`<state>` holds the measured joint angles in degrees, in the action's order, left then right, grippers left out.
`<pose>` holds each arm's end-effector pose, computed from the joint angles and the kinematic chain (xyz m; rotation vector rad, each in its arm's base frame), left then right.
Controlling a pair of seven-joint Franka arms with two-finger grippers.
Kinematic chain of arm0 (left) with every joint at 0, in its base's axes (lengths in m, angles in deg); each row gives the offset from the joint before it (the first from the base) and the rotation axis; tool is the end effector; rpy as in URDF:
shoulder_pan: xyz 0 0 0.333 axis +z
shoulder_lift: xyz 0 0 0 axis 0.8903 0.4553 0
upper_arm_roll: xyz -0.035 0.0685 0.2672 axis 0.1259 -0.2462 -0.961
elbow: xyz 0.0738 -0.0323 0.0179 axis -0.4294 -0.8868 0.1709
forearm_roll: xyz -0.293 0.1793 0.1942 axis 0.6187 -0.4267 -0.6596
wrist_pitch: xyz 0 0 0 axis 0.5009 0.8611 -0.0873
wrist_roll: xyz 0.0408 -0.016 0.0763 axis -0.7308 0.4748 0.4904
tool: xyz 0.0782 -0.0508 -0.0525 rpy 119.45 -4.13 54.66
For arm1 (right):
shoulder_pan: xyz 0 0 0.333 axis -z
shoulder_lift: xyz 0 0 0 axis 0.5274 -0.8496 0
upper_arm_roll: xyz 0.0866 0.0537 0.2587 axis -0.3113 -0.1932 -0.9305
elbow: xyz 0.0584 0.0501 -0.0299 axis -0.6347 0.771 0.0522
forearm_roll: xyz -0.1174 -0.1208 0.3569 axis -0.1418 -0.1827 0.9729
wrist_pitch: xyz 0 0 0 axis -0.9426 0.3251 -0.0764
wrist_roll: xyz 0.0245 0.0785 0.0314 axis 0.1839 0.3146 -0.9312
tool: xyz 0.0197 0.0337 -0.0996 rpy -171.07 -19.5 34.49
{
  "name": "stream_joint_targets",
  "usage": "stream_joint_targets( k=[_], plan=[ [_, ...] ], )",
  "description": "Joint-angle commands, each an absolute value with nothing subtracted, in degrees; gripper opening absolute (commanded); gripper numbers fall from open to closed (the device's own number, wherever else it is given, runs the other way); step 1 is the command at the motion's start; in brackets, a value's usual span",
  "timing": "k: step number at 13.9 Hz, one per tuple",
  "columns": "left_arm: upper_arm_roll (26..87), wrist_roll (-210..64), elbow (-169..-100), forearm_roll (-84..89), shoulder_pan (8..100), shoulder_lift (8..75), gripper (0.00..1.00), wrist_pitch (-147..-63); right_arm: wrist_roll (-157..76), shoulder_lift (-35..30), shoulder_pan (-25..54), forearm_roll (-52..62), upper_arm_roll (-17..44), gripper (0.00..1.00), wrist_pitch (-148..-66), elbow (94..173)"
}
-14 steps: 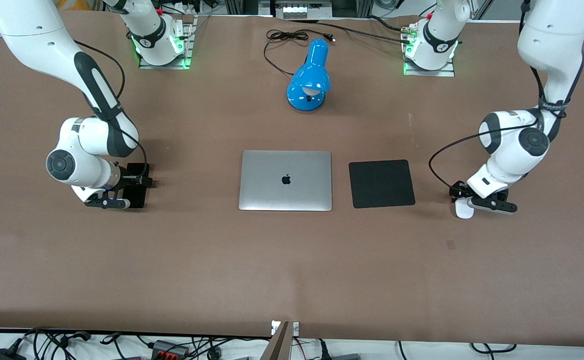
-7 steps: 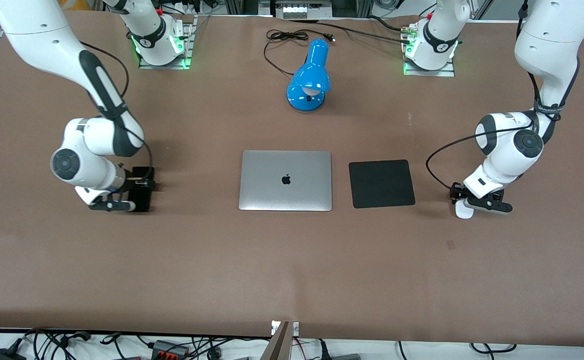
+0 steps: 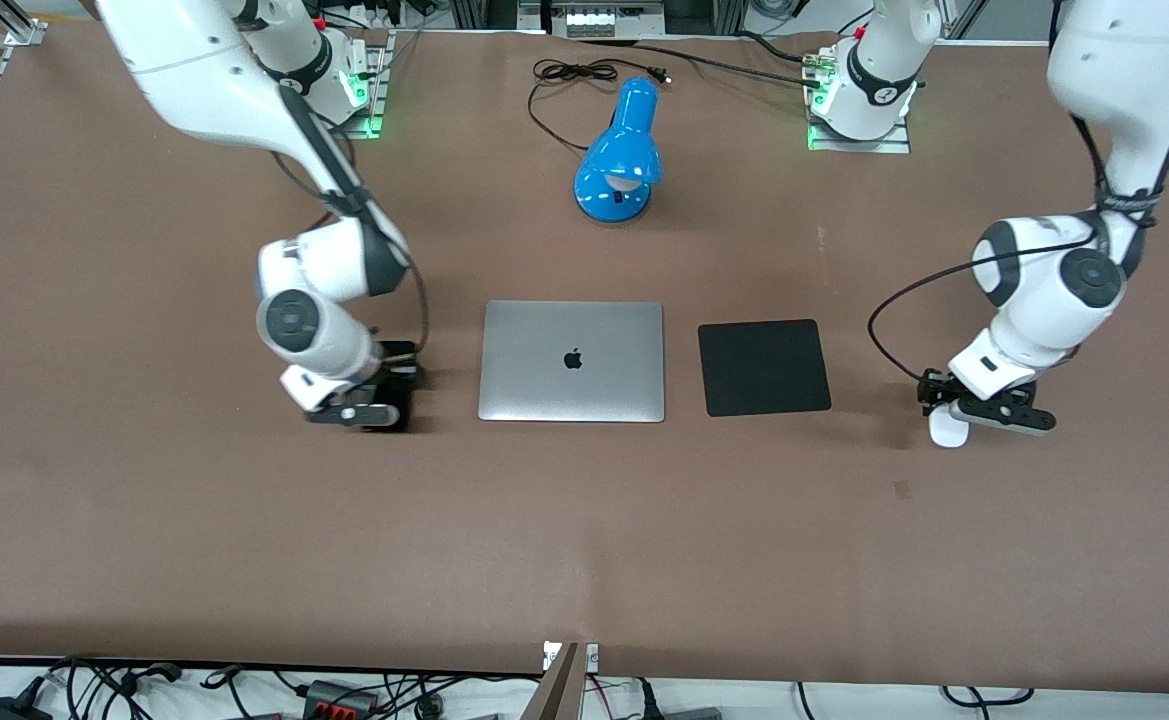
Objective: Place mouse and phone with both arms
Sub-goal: 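Carry the phone toward the laptop while the left gripper carries the mouse onto the pad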
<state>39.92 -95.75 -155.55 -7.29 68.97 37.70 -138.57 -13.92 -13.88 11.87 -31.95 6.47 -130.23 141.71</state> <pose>0.5833 0.0436 0.2152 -3.0911 0.3366 -0.2306 0.5646 0.2245 0.1417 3.1324 -0.0200 -0.1198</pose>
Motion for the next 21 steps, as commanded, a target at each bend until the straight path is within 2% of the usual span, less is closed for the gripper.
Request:
stream_joint_targets(
  k=[1, 3, 4, 5, 6, 9, 12, 15, 18, 21],
  plan=[
    [41.34, -94.64, -147.5, -7.53, 68.89, 33.81, 0.36, -119.93, -12.3, -15.6, 9.95, -31.19, 6.79, 0.17, -129.43, 139.36],
    [44.32, -86.86, -141.17, -7.53, 68.89, 33.72, 0.36, -106.83, -11.86, -15.95, 8.72, -31.19, 6.79, 0.17, -129.6, 139.36],
    [46.68, -82.11, -139.66, -7.53, 68.89, 33.72, 0.36, -103.37, -11.68, -16.39, 8.54, -31.19, 6.79, 0.21, -129.87, 139.36],
    [49.32, -76.76, -139.47, -7.53, 68.89, 33.72, 0.36, -102.55, -11.59, -16.65, 8.71, -31.11, 6.79, 0.74, -129.96, 139.1],
    [51.61, -71.14, -139.64, -7.53, 68.81, 33.81, 0.36, -102.54, -11.59, -16.39, 8.8, -30.93, 6.88, 1.0, -129.78, 138.83],
    [55.75, -61.69, -141.13, -7.62, 67.41, 35.73, 0.36, -104.81, -11.07, -13.16, 10.73, -30.84, 7.23, 1.0, -126.55, 135.24],
    [55.67, -53.01, -148.05, -10.93, 63.1, 36.26, 0.35, -115.94, -8.87, -6.14, 15.03, -31.02, 7.49, 1.0, -115.59, 130.32],
    [55.76, -43.43, -153.86, -20.69, 61.25, 38.02, 0.35, -125.72, -9.39, 2.39, 21.44, -31.8, 7.58, 1.0, -105.29, 130.74],
    [55.76, -39.71, -156.68, -23.0, 61.16, 41.44, 0.35, -135.21, -15.26, 9.25, 25.57, -31.99, 7.58, 1.0, -98.87, 131.53],
    [55.58, -39.53, -156.96, -23.09, 60.98, 44.0, 0.35, -138.93, -20.8, 14.54, 30.32, -31.99, 7.76, 1.0, -92.44, 130.05]
  ],
)
